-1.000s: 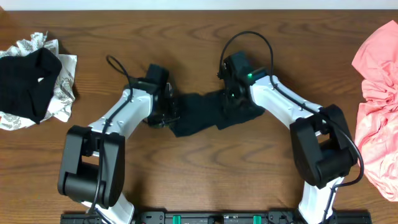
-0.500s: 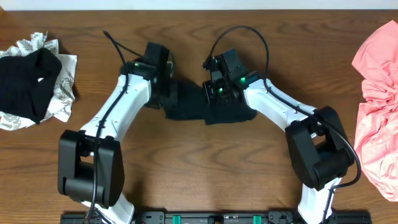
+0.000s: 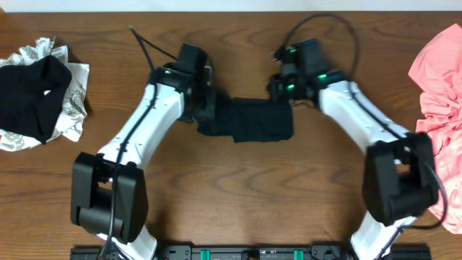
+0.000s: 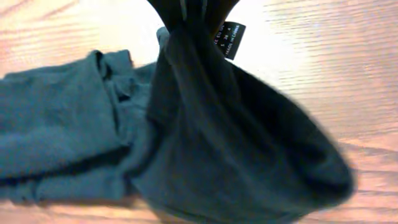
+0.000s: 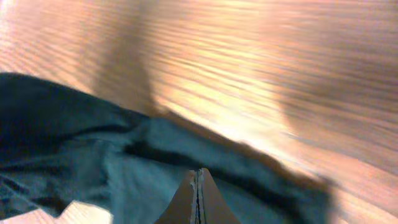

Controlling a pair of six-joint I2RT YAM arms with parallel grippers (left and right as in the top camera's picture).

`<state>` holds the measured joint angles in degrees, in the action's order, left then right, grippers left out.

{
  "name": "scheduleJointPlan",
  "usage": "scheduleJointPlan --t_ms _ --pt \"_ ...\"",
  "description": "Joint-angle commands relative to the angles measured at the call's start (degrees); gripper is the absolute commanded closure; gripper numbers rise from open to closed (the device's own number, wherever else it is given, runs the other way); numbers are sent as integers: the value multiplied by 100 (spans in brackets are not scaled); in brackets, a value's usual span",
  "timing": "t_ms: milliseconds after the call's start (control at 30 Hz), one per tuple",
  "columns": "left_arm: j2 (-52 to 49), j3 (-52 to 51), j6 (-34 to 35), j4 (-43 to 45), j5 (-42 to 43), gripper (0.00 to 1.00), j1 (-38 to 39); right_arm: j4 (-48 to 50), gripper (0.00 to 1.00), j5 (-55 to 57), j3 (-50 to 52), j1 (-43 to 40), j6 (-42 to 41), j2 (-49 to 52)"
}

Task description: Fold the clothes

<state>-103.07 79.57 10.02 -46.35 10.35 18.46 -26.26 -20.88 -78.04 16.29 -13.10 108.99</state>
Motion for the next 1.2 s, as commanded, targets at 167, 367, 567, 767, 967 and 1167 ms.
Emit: scheduleJointPlan --t_ms 167,367,567,767,967,1167 --pt "-66 398 -120 -33 -328 94 538 -1128 99 457 -81 -691 964 -173" --pt "-66 479 -122 -31 -446 94 739 -1652 99 782 -81 -754 1364 -173" --pt "-66 481 -122 -7 -444 94 828 -1596 99 728 103 -621 1362 -162" --pt "-66 584 -197 -2 -442 94 1003 -1331 99 715 339 -439 1366 -140" --pt "-66 883 -254 -138 -444 94 1279 -1274 99 717 376 -363 1364 -140" --pt "-68 890 -254 -118 -442 94 1565 -1099 99 717 496 -363 1362 -140"
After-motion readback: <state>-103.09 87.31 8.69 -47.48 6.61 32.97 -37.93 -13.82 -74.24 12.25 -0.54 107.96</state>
